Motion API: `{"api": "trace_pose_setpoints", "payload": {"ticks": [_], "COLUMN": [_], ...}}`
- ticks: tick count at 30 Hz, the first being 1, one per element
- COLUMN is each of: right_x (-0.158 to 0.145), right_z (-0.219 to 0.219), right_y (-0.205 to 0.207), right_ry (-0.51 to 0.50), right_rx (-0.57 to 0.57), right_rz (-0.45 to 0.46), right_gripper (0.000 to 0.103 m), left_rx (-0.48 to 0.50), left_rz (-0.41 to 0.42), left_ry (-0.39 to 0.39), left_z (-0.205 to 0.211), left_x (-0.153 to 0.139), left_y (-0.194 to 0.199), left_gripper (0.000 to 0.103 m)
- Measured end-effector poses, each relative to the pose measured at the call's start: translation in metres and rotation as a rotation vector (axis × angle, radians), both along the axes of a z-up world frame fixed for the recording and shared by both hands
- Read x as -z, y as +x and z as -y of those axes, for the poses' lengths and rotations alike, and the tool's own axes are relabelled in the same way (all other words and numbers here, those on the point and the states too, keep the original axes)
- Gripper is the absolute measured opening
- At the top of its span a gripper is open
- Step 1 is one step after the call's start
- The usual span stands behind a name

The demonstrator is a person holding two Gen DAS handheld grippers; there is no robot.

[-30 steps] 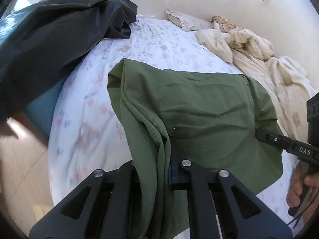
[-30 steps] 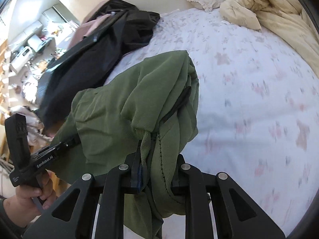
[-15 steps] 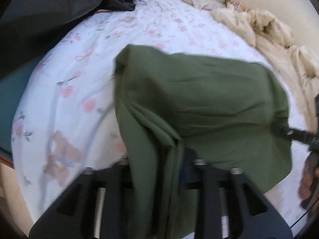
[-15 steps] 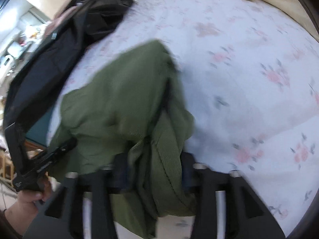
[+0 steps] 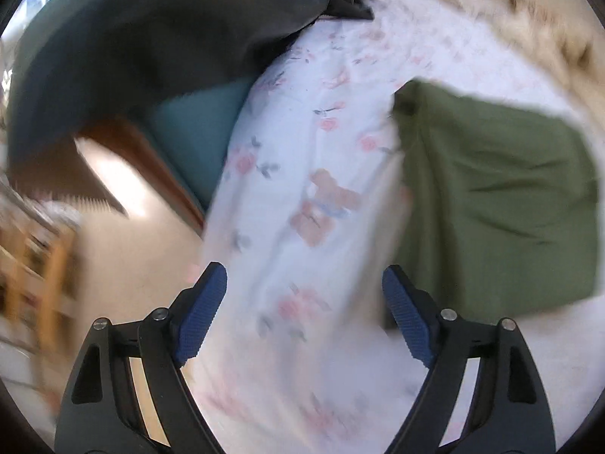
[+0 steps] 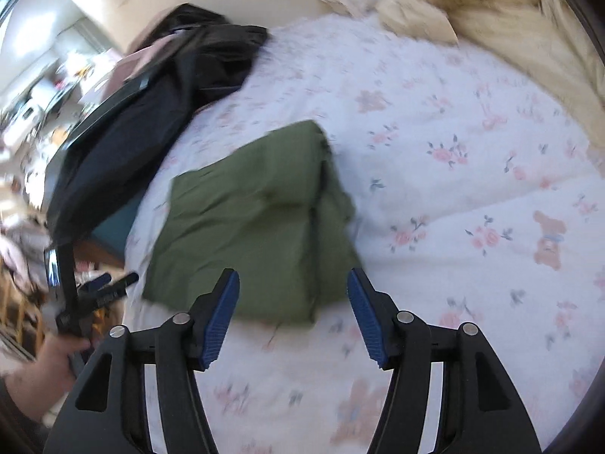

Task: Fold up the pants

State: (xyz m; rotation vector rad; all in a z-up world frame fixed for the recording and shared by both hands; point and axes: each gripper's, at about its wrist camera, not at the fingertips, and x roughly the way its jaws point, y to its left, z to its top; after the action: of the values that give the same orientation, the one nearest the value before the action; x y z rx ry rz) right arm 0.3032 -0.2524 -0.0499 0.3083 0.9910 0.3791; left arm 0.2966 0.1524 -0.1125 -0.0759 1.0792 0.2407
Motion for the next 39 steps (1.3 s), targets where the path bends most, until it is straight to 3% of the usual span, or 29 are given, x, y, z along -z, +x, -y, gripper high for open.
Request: {"api": "trace_pose_setpoints", "payload": {"ticks": [3,10,16,19,25,27,30,36,39], "right_x": [-0.034,-0.087,-0.107,-0.106,-0.091,-0.085,-0.073,-0.064,-0.059], "right_z": [-0.013,-0.019,-0.020,-0.021,-0.031,-0.034,-0.042,-0.051,-0.051], "right_y": [-0.049,-0.149,-0.222,-0.252,-0.296,-0.302,-0.308,-0.308,-0.302], "right_ry": [-0.047,-0.064,-0.100,-0.104,-0.143,-0.138,-0.174,-0.220,-0.207], "right_rx": [-0.029,0.040,0.088,0.104,0.126,0.137,0.144,0.133,0.137], "right_rz": [0.092,0.202,0.289,0.297,0.337,0.348,0.364,0.383,0.367], "right_gripper": [0.082,0.088,0.095,0.096,0.099,0.101,0.102,0.103,0.103], "left_rx": [0.052,0.175,0.148,0.142,0.148,0.174,0.203,0.195,0.223], "left_rz": [0.070,0.248,0.337,0.372,0.406,0.413,0.423,0.405,0.453], "left_ry": [-0.013,-0.016,-0.105,-0.137,-0.124,-0.104,-0.061,-0.046,0.003], "left_z": [0.014,0.056,0.071,0.076,0.091,0.100,0.109,0.113,0.123], "left_x": [-0.037,-0.113,-0.143,-0.142,-0.130,-0.126,-0.123,-0.110,-0.112], "left_y": [-0.045,-0.159,-0.233,-0.260,-0.297,-0.303,-0.310,-0.308,-0.311], "left_gripper": [0.082,0.082,0.088,0.089,0.090,0.091,0.102,0.103,0.103]}}
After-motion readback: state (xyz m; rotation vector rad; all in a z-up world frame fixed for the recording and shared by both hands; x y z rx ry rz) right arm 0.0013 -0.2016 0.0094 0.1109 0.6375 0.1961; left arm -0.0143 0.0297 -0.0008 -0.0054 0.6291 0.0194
